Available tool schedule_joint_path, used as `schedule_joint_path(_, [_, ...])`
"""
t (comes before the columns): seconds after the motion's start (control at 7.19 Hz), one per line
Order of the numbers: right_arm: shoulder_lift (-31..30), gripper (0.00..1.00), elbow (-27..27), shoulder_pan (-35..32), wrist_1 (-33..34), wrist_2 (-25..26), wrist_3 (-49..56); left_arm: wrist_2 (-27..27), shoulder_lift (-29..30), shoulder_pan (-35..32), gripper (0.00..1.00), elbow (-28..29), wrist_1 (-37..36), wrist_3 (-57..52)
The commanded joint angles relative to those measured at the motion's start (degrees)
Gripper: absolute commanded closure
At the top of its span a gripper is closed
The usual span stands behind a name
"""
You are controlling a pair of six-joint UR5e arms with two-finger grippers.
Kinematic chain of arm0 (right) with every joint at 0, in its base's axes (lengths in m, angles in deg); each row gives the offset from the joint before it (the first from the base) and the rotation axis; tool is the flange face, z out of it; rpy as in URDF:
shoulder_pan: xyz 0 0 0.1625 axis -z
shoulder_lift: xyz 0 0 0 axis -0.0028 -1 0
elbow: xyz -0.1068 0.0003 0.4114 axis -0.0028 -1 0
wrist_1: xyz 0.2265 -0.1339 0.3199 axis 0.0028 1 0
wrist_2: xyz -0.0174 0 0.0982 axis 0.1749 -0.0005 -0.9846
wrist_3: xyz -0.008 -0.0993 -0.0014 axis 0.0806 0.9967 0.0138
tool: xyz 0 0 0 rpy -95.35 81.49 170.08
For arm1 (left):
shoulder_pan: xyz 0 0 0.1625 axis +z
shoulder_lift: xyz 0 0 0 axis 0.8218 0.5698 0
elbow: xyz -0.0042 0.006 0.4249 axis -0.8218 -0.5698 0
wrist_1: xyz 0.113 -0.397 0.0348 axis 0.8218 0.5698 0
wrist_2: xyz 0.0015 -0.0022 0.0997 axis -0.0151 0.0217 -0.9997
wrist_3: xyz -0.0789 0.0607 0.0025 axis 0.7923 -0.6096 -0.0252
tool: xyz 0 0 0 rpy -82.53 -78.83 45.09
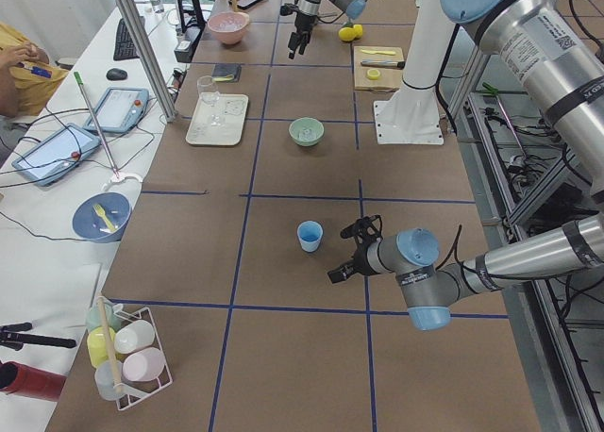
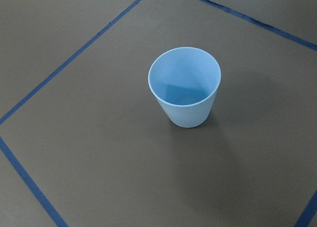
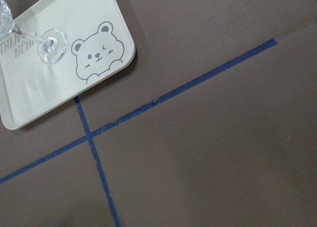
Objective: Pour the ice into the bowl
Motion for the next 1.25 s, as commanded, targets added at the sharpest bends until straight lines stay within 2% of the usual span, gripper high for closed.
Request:
schedule_joint_path(0.0, [2.9,0.0,-0.6,3.6,0.1,0.3,-1.2,8.7,6.2,-14.5,0.0,1.8,-8.4,-8.1])
schedule_joint_path(0.28, [9.2,0.0,-6.4,8.7,0.1,3.1,-1.7,16.1,13.5,-27.0,0.0,1.3,-23.6,-10.0])
schedule_joint_path(0.42, [11.0,0.0,-7.7,11.4,0.1,4.0,-1.8,16.2,17.6,-30.1,0.0,1.3,-30.2,-12.9])
schedule_joint_path(0.56, [16.5,0.0,-13.4,11.6,-0.3,4.8,-1.7,16.2,21.5,-32.1,0.0,1.3,-34.4,-13.9])
schedule_joint_path(0.7, [21.7,0.0,-20.1,11.6,-0.5,4.8,-1.3,17.4,23.0,-32.2,0.0,1.3,-36.1,-13.9])
schedule_joint_path(0.83, [23.5,0.0,-23.1,11.5,-0.5,4.5,-1.2,17.1,23.3,-32.2,0.0,1.4,-36.0,-13.6])
schedule_joint_path(0.97, [23.4,0.0,-25.8,11.1,-0.3,1.4,0.1,17.2,23.3,-32.2,0.0,1.4,-35.9,-13.7])
schedule_joint_path(1.11, [25.9,0.0,-30.0,11.1,0.0,0.1,1.8,17.7,23.4,-32.2,0.0,1.4,-35.9,-13.8])
